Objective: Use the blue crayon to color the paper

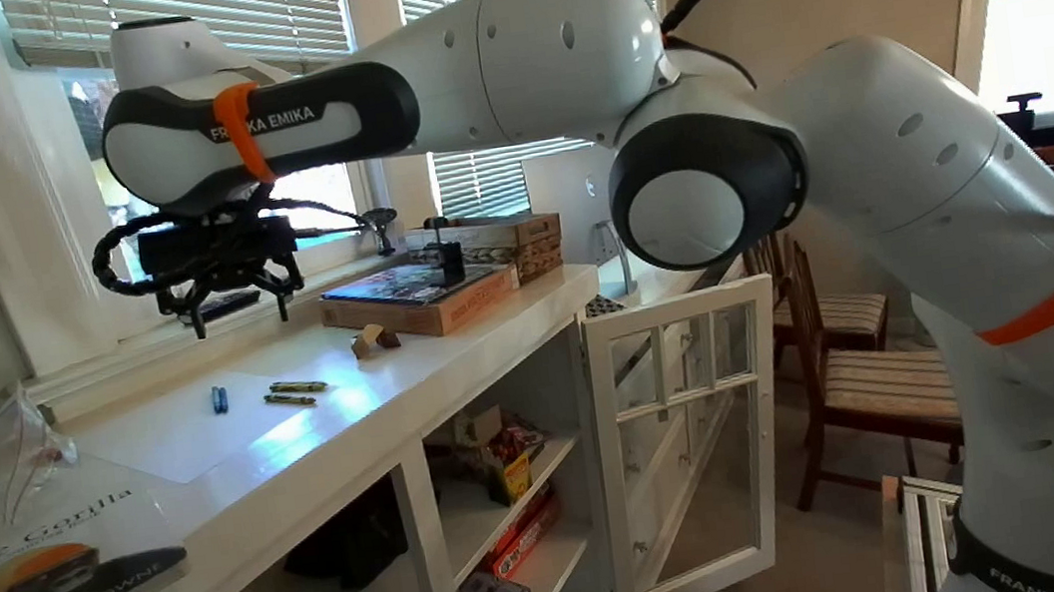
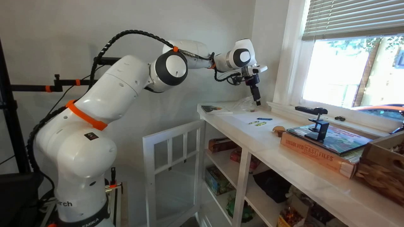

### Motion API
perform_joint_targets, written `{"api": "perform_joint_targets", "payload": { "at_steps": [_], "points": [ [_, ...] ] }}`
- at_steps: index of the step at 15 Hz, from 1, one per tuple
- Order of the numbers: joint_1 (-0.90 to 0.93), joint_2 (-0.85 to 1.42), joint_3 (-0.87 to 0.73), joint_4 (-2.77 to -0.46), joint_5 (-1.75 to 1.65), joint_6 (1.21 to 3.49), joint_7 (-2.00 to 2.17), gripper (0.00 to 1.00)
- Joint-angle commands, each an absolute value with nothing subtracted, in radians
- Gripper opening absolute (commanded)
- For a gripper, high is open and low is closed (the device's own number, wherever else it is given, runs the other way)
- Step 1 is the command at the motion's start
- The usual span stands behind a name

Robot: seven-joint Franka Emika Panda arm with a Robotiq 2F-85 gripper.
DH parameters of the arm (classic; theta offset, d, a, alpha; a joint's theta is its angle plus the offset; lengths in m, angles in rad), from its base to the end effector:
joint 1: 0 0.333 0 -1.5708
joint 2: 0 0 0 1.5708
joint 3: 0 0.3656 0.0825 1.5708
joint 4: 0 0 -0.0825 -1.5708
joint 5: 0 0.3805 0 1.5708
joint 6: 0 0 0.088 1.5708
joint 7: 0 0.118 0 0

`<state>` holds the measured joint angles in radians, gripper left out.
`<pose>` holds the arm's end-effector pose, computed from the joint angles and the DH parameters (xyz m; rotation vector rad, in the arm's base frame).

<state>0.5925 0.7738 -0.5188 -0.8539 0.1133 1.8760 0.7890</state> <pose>0.7646 0.2492 0.5444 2.9132 -0.8124 0.6006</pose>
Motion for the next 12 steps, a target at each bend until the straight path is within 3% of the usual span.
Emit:
{"api": "perform_joint_targets", "payload": {
  "at_steps": [1, 9, 12],
  "points": [
    [0.584, 0.714, -0.48, -0.932, 0.15, 1.883, 0.689, 1.0],
    [0.562, 0.646, -0.426, -1.032, 0.237, 1.916, 0.549, 1.0],
    [0.564, 0.682, -0.442, -0.974, 0.213, 1.892, 0.576, 1.0]
  ]
}}
